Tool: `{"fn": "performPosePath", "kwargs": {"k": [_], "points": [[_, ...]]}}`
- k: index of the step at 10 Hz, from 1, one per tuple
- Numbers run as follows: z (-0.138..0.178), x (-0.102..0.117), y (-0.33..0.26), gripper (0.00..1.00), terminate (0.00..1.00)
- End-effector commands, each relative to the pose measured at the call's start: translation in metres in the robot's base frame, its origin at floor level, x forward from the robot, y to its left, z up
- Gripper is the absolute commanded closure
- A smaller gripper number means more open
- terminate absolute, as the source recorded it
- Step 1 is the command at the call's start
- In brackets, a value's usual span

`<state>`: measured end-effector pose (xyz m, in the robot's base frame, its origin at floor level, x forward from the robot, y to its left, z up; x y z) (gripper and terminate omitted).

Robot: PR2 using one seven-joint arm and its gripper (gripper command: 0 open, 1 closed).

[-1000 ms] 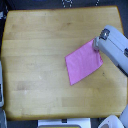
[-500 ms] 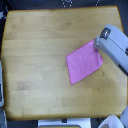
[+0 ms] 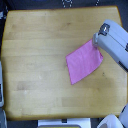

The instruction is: Folding a cloth

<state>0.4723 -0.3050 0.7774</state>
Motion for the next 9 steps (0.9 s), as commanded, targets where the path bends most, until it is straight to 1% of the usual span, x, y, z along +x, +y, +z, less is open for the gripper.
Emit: {"fn": "performPosePath", "kwargs": {"k": [1, 2, 3, 4, 6, 7, 8, 9], "points": [[0.046, -0.033, 0.074, 1.0, 0.0], [0.048, -0.036, 0.079, 1.0, 0.0], [0.054, -0.054, 0.104, 1.0, 0.0], [0.055, -0.057, 0.108, 1.0, 0.0], [0.057, -0.082, 0.145, 1.0, 0.0], [0.056, -0.085, 0.149, 1.0, 0.0], [0.051, -0.096, 0.17, 1.0, 0.0], [0.051, -0.098, 0.174, 1.0, 0.0]]}}
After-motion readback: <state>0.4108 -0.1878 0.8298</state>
